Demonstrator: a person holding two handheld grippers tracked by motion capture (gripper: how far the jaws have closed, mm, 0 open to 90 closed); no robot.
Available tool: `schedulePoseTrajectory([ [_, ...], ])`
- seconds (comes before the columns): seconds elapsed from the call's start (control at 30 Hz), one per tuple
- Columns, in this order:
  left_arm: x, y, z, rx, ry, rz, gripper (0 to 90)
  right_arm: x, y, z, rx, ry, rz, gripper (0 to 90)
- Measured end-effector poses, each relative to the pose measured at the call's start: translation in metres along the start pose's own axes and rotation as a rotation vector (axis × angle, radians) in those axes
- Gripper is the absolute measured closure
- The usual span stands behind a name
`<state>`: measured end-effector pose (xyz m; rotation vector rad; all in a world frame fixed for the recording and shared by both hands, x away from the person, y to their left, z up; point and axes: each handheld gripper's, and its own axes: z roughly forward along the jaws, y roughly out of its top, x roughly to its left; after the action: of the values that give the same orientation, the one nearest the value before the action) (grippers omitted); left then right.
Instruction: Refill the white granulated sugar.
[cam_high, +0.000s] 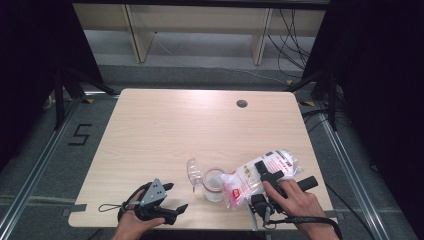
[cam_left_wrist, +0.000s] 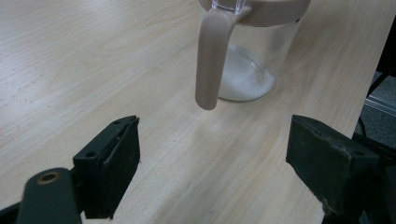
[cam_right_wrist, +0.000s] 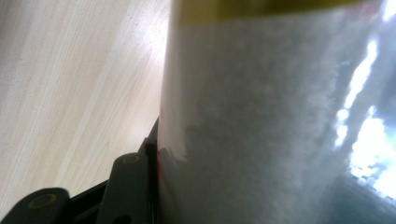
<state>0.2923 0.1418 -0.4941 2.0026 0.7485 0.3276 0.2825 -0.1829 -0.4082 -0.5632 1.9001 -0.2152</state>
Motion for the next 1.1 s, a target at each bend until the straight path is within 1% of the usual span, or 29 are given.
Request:
schedulePoseTrajectory([
  [0.03, 0.0008, 0.0003, -0.0001, 0.000, 0.000, 0.014, 17.2, 0.0009, 0.0000, -0.0004, 0.000, 0.000, 0.020, 53.2],
  [0.07, 0.0010, 0.0003, -0.0001, 0.000, -0.002, 0.015, 17.3, 0.0016, -0.0001, -0.0011, 0.006, 0.003, 0.030, 53.2],
  [0.1, -0.0001, 0.0000, -0.0001, 0.000, 0.000, -0.002, 17.6, 0.0009, -0.0002, -0.0011, 0.002, 0.001, 0.019, 53.2],
  [0.13, 0.0016, 0.0002, -0.0010, 0.017, 0.009, 0.017, 17.5, -0.0005, 0.0000, -0.0008, -0.005, -0.002, 0.005, 53.2],
  [0.2, 0.0023, 0.0002, -0.0011, 0.022, 0.010, 0.026, 17.5, -0.0005, -0.0002, -0.0008, -0.005, -0.004, 0.004, 53.2],
  [0.23, 0.0025, 0.0002, -0.0011, 0.023, 0.006, 0.026, 17.5, 0.0009, -0.0003, -0.0012, 0.004, 0.002, 0.022, 53.2],
  [0.27, -0.0001, 0.0000, 0.0000, 0.000, 0.000, -0.003, 17.5, 0.0011, -0.0004, -0.0010, 0.003, 0.002, 0.025, 53.2],
  [0.3, 0.0001, 0.0000, 0.0000, 0.000, -0.001, 0.000, 17.6, 0.0015, -0.0007, -0.0009, 0.003, 0.003, 0.025, 53.2],
  [0.33, 0.0006, 0.0001, 0.0002, -0.003, -0.003, 0.009, 17.5, -0.0019, -0.0008, 0.0001, -0.015, -0.001, -0.024, 53.2],
  [0.37, -0.0001, 0.0000, 0.0000, 0.000, 0.000, -0.001, 17.5, 0.0000, -0.0010, 0.0000, -0.010, 0.001, 0.001, 53.2],
  [0.4, -0.0002, 0.0000, 0.0000, -0.001, 0.000, -0.002, 17.5, 0.0029, -0.0006, -0.0009, 0.009, 0.007, 0.043, 53.2],
  [0.43, 0.0000, -0.0001, 0.0002, -0.003, -0.004, -0.002, 17.6, 0.0023, -0.0006, -0.0007, 0.004, 0.005, 0.034, 53.3],
  [0.47, 0.0017, 0.0001, -0.0007, 0.014, 0.006, 0.017, 17.5, 0.0012, -0.0009, -0.0004, -0.003, 0.003, 0.023, 53.3],
  [0.5, 0.0027, 0.0002, -0.0011, 0.023, 0.006, 0.028, 17.5, 0.0018, -0.0008, -0.0008, 0.001, 0.003, 0.033, 53.3],
  [0.57, 0.0026, 0.0002, -0.0010, 0.022, 0.007, 0.027, 17.6, 0.0018, -0.0007, -0.0011, 0.002, 0.002, 0.035, 53.3],
  [0.6, 0.0026, 0.0003, -0.0010, 0.022, 0.007, 0.028, 17.5, -0.0002, -0.0008, -0.0009, -0.006, -0.002, 0.006, 53.3],
  [0.67, 0.0004, 0.0000, 0.0003, -0.006, -0.002, 0.004, 17.5, -0.0005, -0.0006, -0.0012, -0.003, -0.004, 0.003, 53.3],
  [0.7, 0.0003, 0.0000, 0.0003, -0.005, -0.003, 0.004, 17.5, -0.0005, -0.0006, -0.0013, -0.002, -0.004, 0.005, 53.3],
  [0.73, 0.0003, 0.0000, 0.0003, -0.005, -0.003, 0.004, 17.5, 0.0020, -0.0011, -0.0019, 0.008, 0.001, 0.044, 53.3],
  [0.77, -0.0001, -0.0001, 0.0003, -0.005, -0.002, -0.001, 17.5, 0.0027, -0.0013, -0.0019, 0.008, 0.002, 0.051, 53.3],
  [0.8, 0.0000, -0.0001, 0.0003, -0.004, -0.003, -0.001, 17.5, -0.0004, -0.0013, -0.0013, 0.003, 0.002, 0.002, 53.3],
  [0.83, -0.0001, 0.0000, 0.0001, -0.001, 0.001, 0.000, 17.5, 0.0003, -0.0014, -0.0016, 0.012, 0.007, 0.010, 53.3],
  [0.87, 0.0006, 0.0002, 0.0000, 0.000, 0.000, 0.012, 17.5, 0.0064, -0.0020, -0.0021, 0.030, 0.012, 0.089, 53.3],
  [0.9, 0.0007, 0.0002, 0.0000, -0.001, -0.001, 0.014, 17.5, 0.0013, -0.0017, -0.0003, 0.005, 0.006, 0.016, 53.3],
  [0.93, 0.0003, 0.0000, 0.0002, -0.002, -0.002, 0.004, 17.5, -0.0011, -0.0012, -0.0002, 0.000, 0.004, -0.017, 53.3],
  [1.0, 0.0000, 0.0000, 0.0001, -0.001, 0.000, 0.001, 17.5, 0.0022, -0.0012, -0.0004, 0.005, 0.008, 0.025, 53.4],
  [1.03, 0.0004, 0.0001, 0.0001, -0.001, 0.000, 0.008, 17.5, 0.0030, -0.0010, -0.0014, 0.015, 0.011, 0.038, 53.4],
  [1.07, 0.0009, 0.0002, 0.0001, -0.001, -0.003, 0.015, 17.5, 0.0019, -0.0009, -0.0008, 0.002, 0.006, 0.026, 53.4],
  [1.1, -0.0001, 0.0000, 0.0000, -0.001, 0.001, 0.001, 17.5, 0.0037, -0.0010, -0.0013, 0.008, 0.007, 0.056, 53.4],
])
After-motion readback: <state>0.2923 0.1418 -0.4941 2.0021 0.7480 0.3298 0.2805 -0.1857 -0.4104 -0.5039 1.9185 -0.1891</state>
